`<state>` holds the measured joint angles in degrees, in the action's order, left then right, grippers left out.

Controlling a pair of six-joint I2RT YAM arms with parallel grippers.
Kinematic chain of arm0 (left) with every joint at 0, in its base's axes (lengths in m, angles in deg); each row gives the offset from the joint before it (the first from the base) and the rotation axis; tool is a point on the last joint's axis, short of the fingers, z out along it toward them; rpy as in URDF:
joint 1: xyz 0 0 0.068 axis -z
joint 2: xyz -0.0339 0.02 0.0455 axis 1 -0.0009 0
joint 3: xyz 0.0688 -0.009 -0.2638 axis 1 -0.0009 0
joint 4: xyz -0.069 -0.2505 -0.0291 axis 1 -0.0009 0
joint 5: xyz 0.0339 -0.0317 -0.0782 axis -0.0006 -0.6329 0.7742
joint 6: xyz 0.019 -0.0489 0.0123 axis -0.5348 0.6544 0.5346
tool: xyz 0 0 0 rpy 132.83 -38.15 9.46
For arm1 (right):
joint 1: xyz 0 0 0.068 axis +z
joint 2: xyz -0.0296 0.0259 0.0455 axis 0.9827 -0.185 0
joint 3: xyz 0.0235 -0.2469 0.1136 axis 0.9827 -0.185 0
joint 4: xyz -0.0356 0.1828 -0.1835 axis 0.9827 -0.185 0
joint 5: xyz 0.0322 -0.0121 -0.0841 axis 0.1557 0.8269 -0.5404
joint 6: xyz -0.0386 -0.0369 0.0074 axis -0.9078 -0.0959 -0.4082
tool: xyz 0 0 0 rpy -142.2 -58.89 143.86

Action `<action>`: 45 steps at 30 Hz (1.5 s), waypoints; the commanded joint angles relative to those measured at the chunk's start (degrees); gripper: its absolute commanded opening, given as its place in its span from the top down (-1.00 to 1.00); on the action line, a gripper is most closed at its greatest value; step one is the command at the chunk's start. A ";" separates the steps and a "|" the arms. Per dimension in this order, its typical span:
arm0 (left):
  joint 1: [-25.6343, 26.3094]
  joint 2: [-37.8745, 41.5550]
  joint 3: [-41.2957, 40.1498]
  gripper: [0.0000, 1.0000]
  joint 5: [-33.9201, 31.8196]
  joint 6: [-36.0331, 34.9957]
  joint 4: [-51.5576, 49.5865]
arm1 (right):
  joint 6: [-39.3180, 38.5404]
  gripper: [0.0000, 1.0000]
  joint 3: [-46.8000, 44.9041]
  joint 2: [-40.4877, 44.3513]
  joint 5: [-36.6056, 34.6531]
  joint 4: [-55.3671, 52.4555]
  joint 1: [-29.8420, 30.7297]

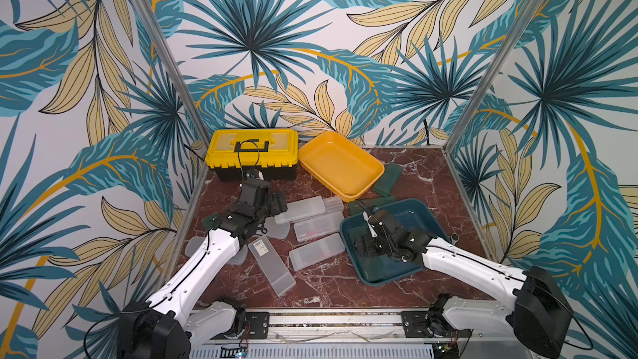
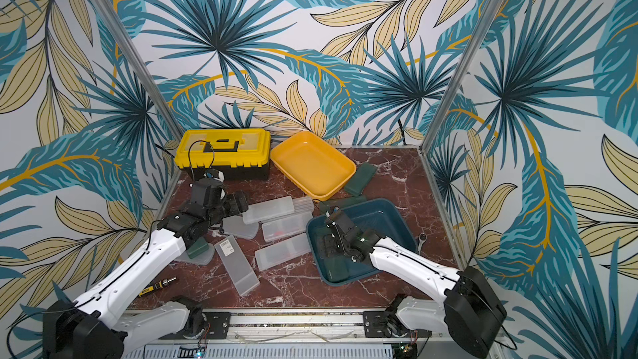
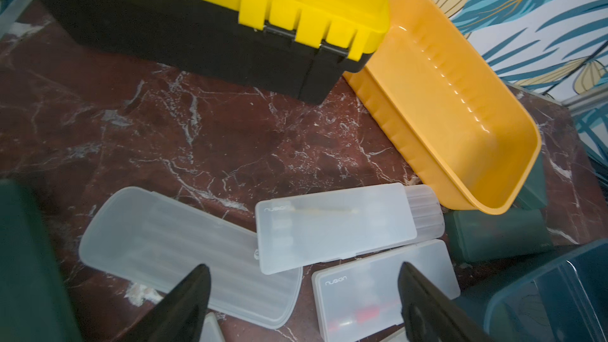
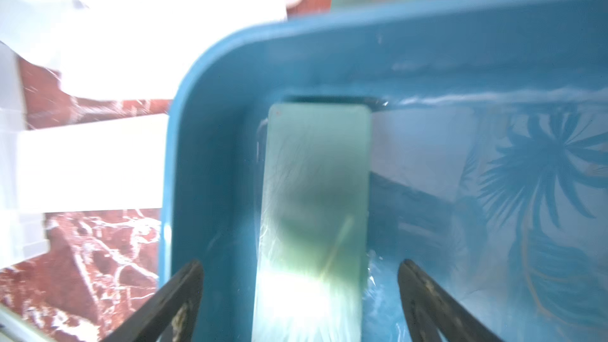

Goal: Place the pencil cases by color into the storage box
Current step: Place the pencil case at the storage box, then pick up the pencil case from the center of the board.

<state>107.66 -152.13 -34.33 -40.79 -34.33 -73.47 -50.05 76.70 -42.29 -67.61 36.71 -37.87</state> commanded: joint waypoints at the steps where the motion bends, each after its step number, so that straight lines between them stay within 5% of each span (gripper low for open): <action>1: -1.67 -0.06 0.42 -0.99 -3.47 2.89 -5.00 | -1.21 -0.86 1.57 2.97 -2.59 -3.51 0.32; 25: -16.05 -7.39 1.46 -0.99 -13.36 9.50 -22.76 | -1.78 -0.86 1.71 -7.05 4.07 19.26 1.24; 38: -20.25 -14.72 0.30 -0.99 -11.64 7.63 -22.63 | -7.92 -0.85 1.94 -12.23 6.55 30.87 4.23; 45: -21.73 -17.89 0.76 -0.99 -8.11 7.65 -22.59 | -12.81 -0.85 5.27 -18.53 3.36 42.27 11.11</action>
<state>86.81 -169.20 -33.04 -50.54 -26.31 -95.54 -59.10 80.13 -59.08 -62.49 71.53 -28.34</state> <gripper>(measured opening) 0.995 0.926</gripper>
